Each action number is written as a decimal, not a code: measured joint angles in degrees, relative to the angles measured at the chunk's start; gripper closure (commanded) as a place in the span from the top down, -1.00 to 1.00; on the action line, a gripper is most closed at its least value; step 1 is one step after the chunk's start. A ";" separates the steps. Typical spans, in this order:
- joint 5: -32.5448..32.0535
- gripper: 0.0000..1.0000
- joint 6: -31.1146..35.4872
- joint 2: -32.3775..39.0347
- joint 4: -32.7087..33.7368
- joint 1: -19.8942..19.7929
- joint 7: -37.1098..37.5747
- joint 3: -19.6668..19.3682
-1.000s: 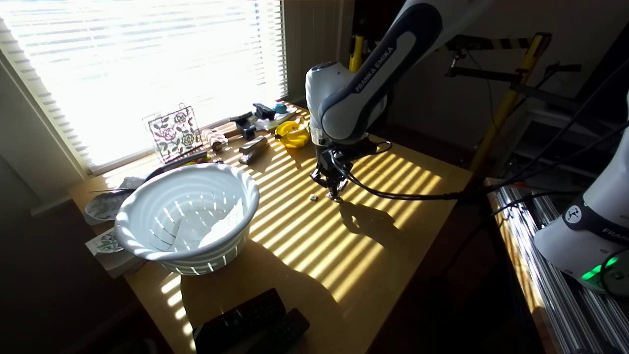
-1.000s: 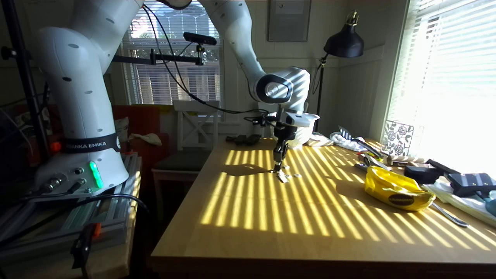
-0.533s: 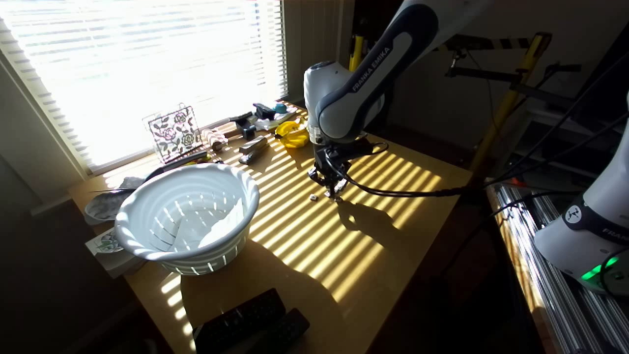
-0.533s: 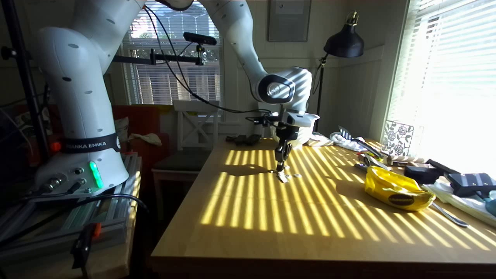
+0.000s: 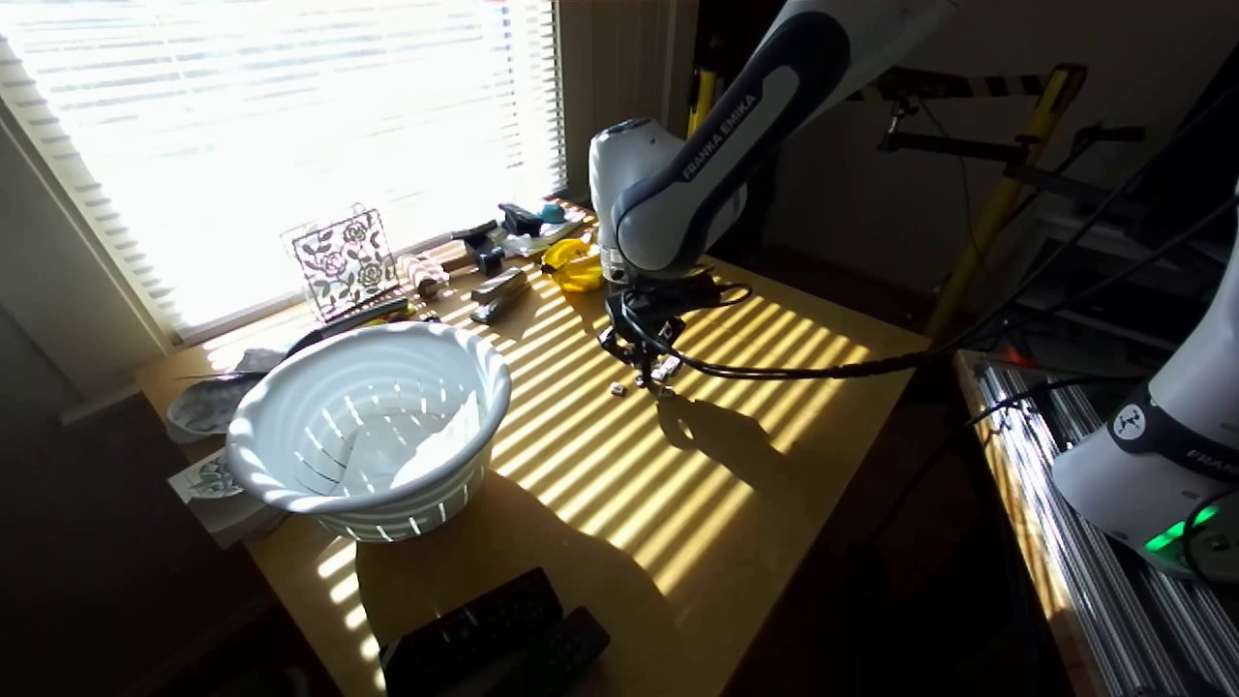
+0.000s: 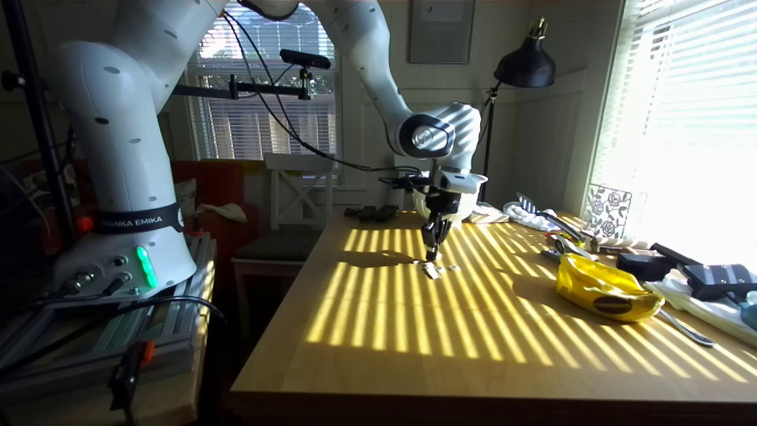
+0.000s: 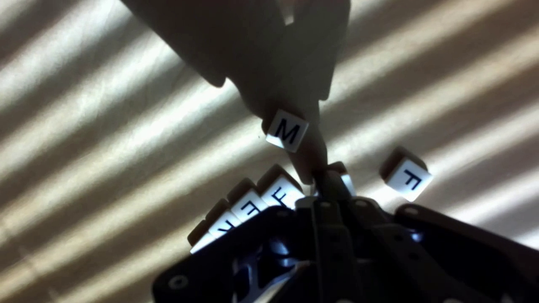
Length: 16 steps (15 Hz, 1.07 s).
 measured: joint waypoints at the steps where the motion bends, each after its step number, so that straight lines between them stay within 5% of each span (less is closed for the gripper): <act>1: 0.03 -1.00 -0.07 0.18 0.32 0.00 0.63 0.00; 16: 0.87 -1.00 -3.68 2.73 5.45 0.00 11.98 0.41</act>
